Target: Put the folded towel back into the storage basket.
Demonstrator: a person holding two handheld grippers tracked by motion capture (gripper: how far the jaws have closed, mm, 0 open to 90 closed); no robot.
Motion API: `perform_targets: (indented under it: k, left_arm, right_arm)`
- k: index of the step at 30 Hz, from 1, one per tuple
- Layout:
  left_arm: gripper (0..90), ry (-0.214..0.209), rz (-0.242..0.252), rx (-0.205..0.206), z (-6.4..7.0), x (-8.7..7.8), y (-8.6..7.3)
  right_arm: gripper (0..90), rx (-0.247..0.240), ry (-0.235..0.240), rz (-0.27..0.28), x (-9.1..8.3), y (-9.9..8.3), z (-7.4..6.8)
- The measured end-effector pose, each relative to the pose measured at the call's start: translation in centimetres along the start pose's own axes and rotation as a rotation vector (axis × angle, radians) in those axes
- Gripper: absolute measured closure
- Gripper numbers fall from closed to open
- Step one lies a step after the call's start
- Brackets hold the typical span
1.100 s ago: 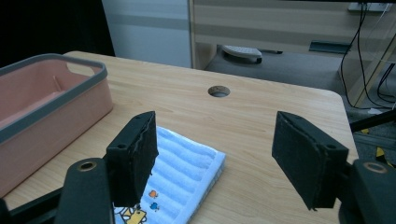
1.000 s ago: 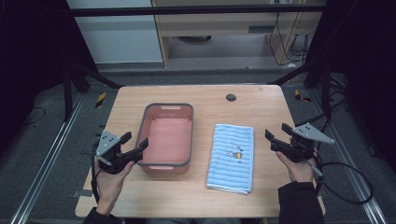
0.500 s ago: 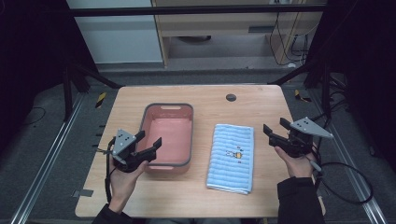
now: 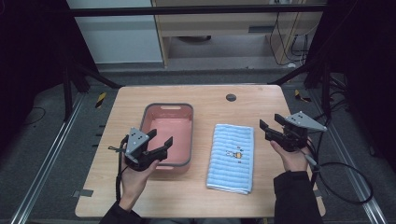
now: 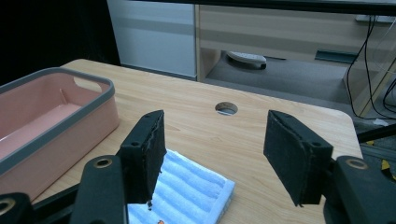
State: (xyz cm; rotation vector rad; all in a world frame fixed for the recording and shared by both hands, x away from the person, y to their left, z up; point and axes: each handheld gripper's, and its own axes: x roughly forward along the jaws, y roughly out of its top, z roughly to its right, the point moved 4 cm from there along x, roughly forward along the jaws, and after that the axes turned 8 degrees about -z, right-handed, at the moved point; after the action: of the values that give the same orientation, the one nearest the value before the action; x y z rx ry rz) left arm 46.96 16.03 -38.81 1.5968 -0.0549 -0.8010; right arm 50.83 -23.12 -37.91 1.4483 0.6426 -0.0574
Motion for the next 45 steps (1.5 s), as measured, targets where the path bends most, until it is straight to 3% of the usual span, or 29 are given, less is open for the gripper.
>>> perform_targets:
  k: [9,26,37,45]
  left_arm:
    - [34.6,-0.035,-0.019,0.04,2.4,1.6,0.1]
    - [37.9,-0.085,-0.05,0.075,6.4,4.2,-0.5]
    - [39.2,-0.106,-0.081,0.101,8.9,5.9,-1.7]
    - [40.0,-0.114,-0.105,0.107,10.1,6.9,-2.7]
  right_arm:
    - [41.2,0.001,0.003,0.006,0.5,0.7,-0.2]
    - [41.8,0.003,0.004,-0.016,1.8,0.7,0.1]
    - [40.1,-0.004,-0.002,-0.013,2.9,0.4,0.2]
    - [38.2,0.006,-0.002,-0.051,4.2,-0.3,0.5]
